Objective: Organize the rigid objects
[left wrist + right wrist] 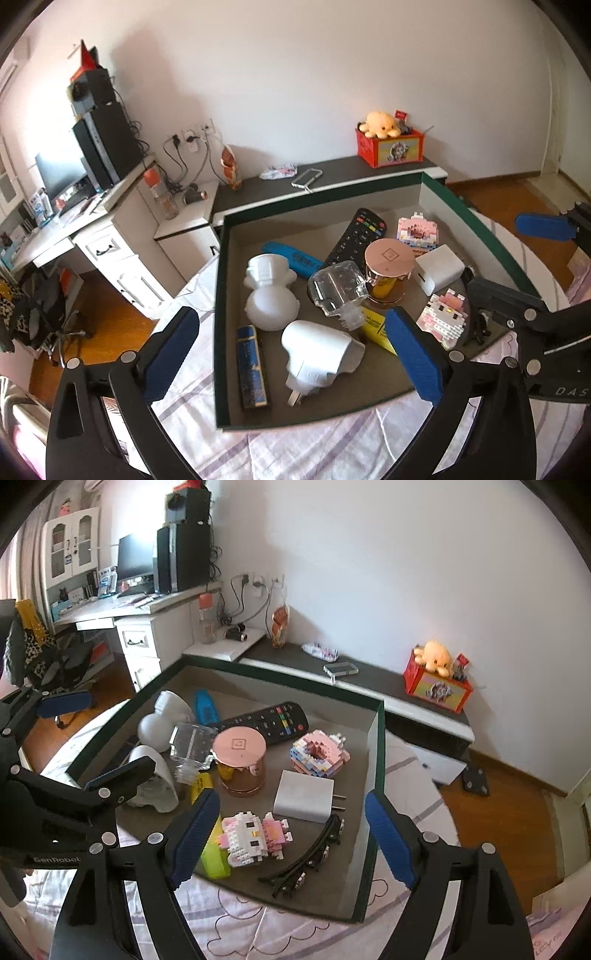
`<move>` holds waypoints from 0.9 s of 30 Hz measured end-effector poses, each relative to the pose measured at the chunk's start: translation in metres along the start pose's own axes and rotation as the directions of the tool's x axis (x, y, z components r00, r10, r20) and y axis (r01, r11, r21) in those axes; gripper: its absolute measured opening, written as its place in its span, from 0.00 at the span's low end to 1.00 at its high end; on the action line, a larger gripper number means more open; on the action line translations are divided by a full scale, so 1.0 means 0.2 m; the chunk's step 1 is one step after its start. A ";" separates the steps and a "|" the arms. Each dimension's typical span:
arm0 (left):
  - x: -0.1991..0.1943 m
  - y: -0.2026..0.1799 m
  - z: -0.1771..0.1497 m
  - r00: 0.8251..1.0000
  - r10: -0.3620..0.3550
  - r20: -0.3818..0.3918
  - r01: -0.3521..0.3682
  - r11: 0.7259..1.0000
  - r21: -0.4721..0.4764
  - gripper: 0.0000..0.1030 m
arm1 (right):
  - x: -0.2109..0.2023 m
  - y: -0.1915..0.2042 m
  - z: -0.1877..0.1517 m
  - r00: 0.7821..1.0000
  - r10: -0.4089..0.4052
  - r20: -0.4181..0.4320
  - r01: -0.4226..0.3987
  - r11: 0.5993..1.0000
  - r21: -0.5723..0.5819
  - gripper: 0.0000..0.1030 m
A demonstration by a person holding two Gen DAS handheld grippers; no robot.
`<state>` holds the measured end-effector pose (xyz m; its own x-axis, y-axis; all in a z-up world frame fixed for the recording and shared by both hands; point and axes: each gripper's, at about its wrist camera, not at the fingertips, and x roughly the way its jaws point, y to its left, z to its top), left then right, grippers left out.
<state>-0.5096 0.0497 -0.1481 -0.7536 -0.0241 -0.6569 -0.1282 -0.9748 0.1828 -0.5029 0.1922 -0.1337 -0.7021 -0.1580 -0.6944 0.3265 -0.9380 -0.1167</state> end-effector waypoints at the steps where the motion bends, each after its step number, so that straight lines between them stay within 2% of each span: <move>1: -0.02 0.00 0.00 1.000 0.000 0.008 0.000 1.000 -0.005 0.99 | -0.02 0.01 0.00 1.000 0.001 0.007 -0.001 1.000 -0.001 0.81; 5: -0.11 0.03 -0.02 0.999 -0.024 0.037 0.026 0.999 -0.048 1.00 | -0.14 0.02 -0.03 0.998 -0.003 0.061 0.003 1.000 0.006 0.84; 6: -0.13 0.04 -0.02 0.999 -0.022 0.038 0.024 0.998 -0.056 1.00 | -0.16 0.02 -0.03 0.998 -0.006 0.067 0.006 1.000 0.006 0.87; 7: -0.15 0.04 -0.03 0.999 -0.010 0.037 0.012 0.998 -0.065 1.00 | -0.18 0.02 -0.03 0.997 -0.012 0.074 0.012 1.000 0.007 0.99; 8: -0.16 0.04 -0.03 0.999 -0.002 0.039 0.005 0.998 -0.070 1.00 | -0.21 0.02 -0.04 0.996 -0.020 0.091 0.019 1.000 0.009 1.00; 16: -0.43 0.05 -0.12 0.993 -0.018 0.119 0.034 0.991 -0.132 1.00 | -0.44 0.05 -0.12 0.982 -0.047 0.181 0.038 0.998 0.056 1.00; 20: -0.59 0.04 -0.19 0.984 -0.032 0.174 0.059 0.987 -0.151 1.00 | -0.57 0.08 -0.19 0.973 -0.028 0.230 0.006 0.995 0.096 1.00; 24: -0.73 0.00 -0.26 0.978 0.015 0.207 0.015 0.990 -0.142 1.00 | -0.71 0.12 -0.26 0.957 -0.015 0.291 -0.026 0.990 0.137 1.00; 27: -0.85 0.00 -0.32 0.967 0.062 0.247 -0.025 0.989 -0.149 1.00 | -0.79 0.15 -0.30 0.947 -0.030 0.320 -0.016 0.990 0.142 1.00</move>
<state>-0.3408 0.0405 -0.0832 -0.8958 -0.0289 -0.4434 -0.0117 -0.9960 0.0886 -0.3439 0.2073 -0.0693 -0.8774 -0.2199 -0.4264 0.2447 -0.9696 -0.0034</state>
